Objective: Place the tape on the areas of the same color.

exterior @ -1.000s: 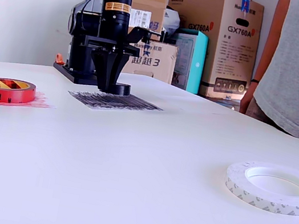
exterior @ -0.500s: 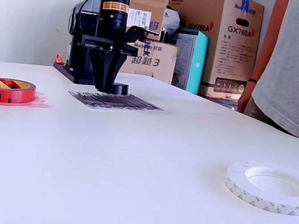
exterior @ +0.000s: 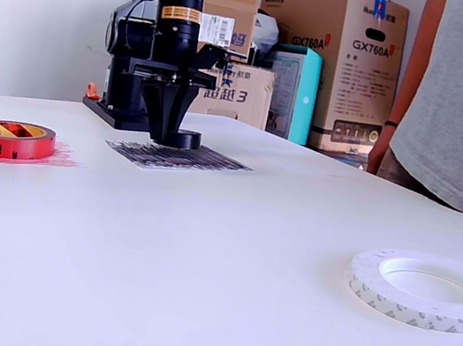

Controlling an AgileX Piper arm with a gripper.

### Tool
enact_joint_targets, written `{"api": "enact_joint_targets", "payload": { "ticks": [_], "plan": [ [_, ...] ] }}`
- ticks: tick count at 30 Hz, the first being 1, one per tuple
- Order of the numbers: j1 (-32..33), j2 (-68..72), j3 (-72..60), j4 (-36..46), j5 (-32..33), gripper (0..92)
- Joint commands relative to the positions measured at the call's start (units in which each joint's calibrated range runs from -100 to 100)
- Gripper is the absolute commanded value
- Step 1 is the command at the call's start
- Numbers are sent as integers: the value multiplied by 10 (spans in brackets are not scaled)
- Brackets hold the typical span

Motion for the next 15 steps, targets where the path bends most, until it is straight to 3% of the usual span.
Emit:
{"api": "enact_joint_targets", "payload": {
  "ticks": [1, 8, 15],
  "plan": [
    [-4, -1, -5, -8, 18, 37],
    [-4, -1, -5, -28, 39, 249],
    [-4, -1, -4, -28, 39, 392]
  ]
}}
